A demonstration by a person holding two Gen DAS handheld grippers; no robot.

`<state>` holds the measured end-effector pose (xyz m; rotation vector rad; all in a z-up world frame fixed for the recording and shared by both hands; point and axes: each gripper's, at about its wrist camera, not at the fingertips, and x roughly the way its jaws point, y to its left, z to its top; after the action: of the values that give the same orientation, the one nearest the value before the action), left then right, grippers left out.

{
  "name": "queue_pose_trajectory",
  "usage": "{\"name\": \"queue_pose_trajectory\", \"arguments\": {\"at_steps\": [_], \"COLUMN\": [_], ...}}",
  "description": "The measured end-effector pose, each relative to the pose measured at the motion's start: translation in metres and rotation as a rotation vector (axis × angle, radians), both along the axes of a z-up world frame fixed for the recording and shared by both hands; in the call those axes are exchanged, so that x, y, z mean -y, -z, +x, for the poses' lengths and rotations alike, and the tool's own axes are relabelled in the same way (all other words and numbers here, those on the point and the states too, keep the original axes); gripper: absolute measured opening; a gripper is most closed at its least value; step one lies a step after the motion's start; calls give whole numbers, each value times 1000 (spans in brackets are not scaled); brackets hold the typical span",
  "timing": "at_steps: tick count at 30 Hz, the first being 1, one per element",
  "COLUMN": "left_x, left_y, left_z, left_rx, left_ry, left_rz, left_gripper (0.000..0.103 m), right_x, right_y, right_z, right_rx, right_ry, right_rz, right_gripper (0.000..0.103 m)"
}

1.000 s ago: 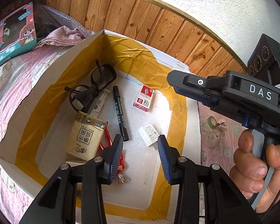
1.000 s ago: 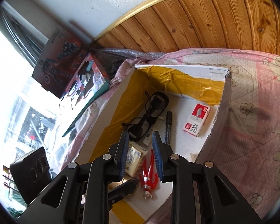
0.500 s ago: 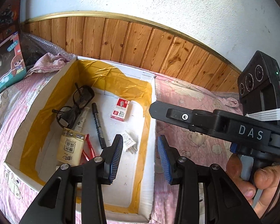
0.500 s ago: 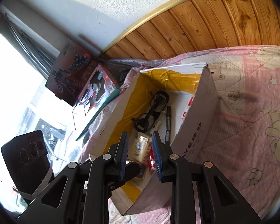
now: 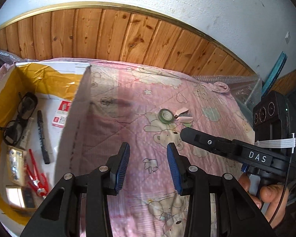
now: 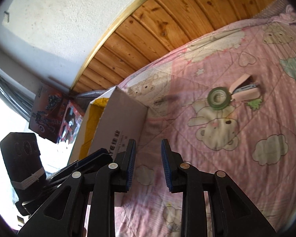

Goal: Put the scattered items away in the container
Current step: 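Grasp the green tape roll with the left tool while the right tool grasps the pink stapler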

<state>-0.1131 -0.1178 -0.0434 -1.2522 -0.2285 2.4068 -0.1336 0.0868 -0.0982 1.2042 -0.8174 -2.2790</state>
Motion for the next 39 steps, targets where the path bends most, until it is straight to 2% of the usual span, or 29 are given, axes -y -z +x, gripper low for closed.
{"name": "queue_pose_trajectory", "arguments": {"at_steps": [6, 11, 16, 21, 25, 30, 32, 36, 39], "left_x": [-51, -82, -102, -108, -111, -110, -109, -103, -106], "left_y": [17, 43, 75, 93, 103, 110, 110, 108, 103], "left_z": [-44, -79, -107, -127, -138, -144, -144, -146, -146], "left_rx": [33, 53, 85, 99, 100, 79, 71, 73, 72], "left_ry": [54, 77, 67, 56, 59, 65, 57, 30, 45], "left_rz": [-17, -60, -108, -120, -137, -148, -161, -155, -125], "left_gripper": [46, 47, 47, 47, 47, 47, 48, 50, 50], "right_x": [-54, -80, -88, -80, -76, -55, -55, -67, -63], "right_y": [24, 42, 58, 75, 77, 78, 76, 67, 61], "right_z": [-21, -49, -82, -106, -100, -56, -44, -35, -41], "right_rx": [20, 37, 31, 12, -15, -12, -11, -44, -72], "right_ry": [105, 138, 125, 67, 4, -146, -158, -90, -85], "right_rz": [92, 157, 235, 305, 283, 305, 311, 335, 353], "right_gripper": [29, 29, 29, 30, 30, 30, 30, 47, 52]}}
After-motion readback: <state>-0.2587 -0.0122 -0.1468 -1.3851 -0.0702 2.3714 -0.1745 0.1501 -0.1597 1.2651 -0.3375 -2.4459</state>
